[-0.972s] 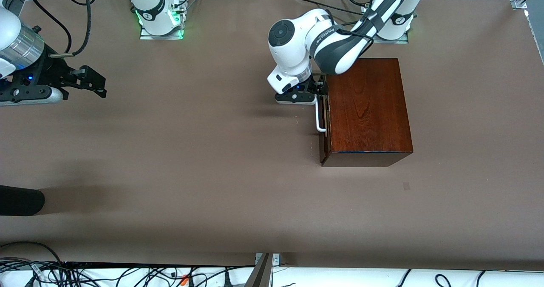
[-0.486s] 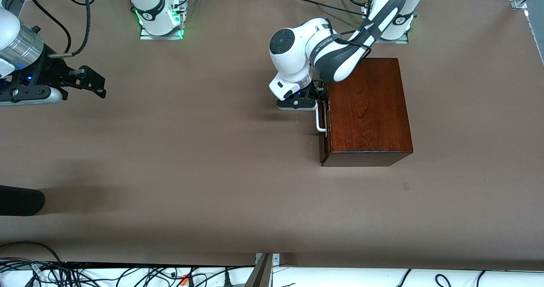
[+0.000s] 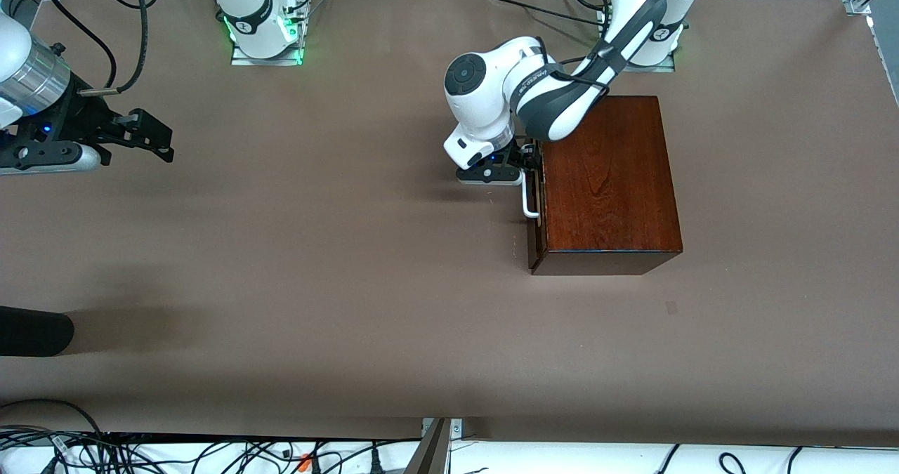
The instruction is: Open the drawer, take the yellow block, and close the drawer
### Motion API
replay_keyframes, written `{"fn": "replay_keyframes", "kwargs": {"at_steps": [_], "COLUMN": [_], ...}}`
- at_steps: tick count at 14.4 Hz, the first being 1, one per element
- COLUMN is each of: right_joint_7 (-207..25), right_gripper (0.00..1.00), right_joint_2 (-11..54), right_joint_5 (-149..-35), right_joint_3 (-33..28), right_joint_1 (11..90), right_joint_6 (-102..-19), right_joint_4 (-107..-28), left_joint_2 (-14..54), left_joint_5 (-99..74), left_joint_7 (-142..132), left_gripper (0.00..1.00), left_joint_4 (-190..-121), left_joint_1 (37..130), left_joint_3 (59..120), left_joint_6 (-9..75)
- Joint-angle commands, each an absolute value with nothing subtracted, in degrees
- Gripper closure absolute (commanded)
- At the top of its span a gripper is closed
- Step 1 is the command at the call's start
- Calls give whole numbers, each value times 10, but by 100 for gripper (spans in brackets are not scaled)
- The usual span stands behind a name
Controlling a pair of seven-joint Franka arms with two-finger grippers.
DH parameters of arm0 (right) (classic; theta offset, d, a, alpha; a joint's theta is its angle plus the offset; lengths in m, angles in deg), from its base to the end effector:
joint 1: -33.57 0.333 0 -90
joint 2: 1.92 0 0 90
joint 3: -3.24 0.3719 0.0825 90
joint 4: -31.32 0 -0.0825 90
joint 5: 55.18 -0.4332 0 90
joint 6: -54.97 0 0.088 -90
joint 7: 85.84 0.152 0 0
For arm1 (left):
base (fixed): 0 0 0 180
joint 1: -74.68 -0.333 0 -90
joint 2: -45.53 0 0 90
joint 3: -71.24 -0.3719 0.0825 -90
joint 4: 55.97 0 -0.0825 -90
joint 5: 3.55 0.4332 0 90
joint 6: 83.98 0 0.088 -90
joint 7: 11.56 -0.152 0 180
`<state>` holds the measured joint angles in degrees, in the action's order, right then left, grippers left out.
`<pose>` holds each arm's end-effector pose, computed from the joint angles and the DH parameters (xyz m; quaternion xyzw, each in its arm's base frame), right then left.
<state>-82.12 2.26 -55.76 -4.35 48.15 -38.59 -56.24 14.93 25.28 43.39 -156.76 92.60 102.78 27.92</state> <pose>0.6322 0.0820 0.6185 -0.9995 -0.0285 -0.0161 0.0018 0.5031 -0.4687 0.2584 -0.9879 0.0611 0.0070 0.1422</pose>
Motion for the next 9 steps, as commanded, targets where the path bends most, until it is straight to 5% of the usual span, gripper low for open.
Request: {"fn": "replay_keyframes", "kwargs": {"at_steps": [1,9], "right_joint_7": [-819,-819], "right_gripper": [0,0], "right_joint_2": [23,24], "right_joint_5": [-568,-568], "right_joint_3": [-43,-49], "right_joint_1": [477,476], "right_joint_6": [-378,-378], "right_joint_4": [-556,-556], "left_joint_2": [142,129], "left_joint_5": [280,279], "left_joint_7": [446,451], "left_gripper": [0,0], "left_joint_4": [-1566,-1534], "left_joint_1": [926,931], "left_joint_3": [1028,1030], "left_joint_6": [283,283]}}
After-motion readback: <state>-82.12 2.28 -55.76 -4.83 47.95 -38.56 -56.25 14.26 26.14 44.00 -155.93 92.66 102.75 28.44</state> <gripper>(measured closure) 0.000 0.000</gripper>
